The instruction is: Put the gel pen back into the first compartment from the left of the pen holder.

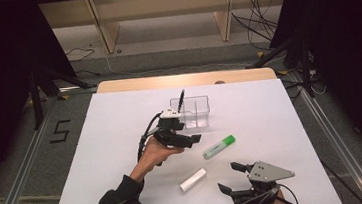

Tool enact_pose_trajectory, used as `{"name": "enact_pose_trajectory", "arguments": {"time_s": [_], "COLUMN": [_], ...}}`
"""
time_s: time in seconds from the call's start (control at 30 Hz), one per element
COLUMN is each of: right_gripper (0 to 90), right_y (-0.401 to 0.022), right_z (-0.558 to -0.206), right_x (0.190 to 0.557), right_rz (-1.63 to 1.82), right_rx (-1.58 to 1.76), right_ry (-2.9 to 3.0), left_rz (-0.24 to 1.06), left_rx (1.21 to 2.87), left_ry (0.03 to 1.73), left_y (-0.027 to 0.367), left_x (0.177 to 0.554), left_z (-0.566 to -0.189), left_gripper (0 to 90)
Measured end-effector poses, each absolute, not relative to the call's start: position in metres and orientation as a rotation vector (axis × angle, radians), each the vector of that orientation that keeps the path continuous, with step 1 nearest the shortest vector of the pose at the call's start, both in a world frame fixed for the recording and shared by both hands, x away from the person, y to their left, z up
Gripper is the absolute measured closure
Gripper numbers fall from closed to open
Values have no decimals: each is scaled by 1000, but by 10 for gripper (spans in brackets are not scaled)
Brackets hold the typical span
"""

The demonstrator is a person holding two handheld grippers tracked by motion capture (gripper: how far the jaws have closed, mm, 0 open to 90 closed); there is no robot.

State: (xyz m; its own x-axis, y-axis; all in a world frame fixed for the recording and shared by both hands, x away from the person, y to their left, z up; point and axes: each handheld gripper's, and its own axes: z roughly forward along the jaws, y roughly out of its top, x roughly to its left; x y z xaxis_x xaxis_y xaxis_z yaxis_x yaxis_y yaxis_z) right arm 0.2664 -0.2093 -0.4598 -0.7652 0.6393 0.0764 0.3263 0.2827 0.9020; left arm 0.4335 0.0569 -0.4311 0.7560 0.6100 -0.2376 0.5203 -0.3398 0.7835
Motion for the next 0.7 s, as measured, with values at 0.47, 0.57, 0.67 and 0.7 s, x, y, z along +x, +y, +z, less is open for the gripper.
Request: {"name": "enact_pose_trajectory", "arguments": {"time_s": [0.47, 0.57, 0.67, 0.7], "right_gripper": [234, 234, 234, 234], "right_y": [-212, -212, -214, -214], "right_z": [-461, -461, -462, -462], "right_x": [269, 269, 269, 269], "right_rz": [1483, 1484, 1488, 1488], "right_rx": [895, 894, 902, 902], "right_ry": [2251, 2251, 2246, 2246], "left_rz": [112, 116, 121, 120], "left_rx": [2085, 2101, 2117, 2124], "left_ry": [806, 795, 786, 781], "left_y": [41, 38, 34, 34], "left_x": [427, 426, 425, 425], "left_z": [-437, -439, -440, -440], "left_gripper": [160, 160, 160, 160]}}
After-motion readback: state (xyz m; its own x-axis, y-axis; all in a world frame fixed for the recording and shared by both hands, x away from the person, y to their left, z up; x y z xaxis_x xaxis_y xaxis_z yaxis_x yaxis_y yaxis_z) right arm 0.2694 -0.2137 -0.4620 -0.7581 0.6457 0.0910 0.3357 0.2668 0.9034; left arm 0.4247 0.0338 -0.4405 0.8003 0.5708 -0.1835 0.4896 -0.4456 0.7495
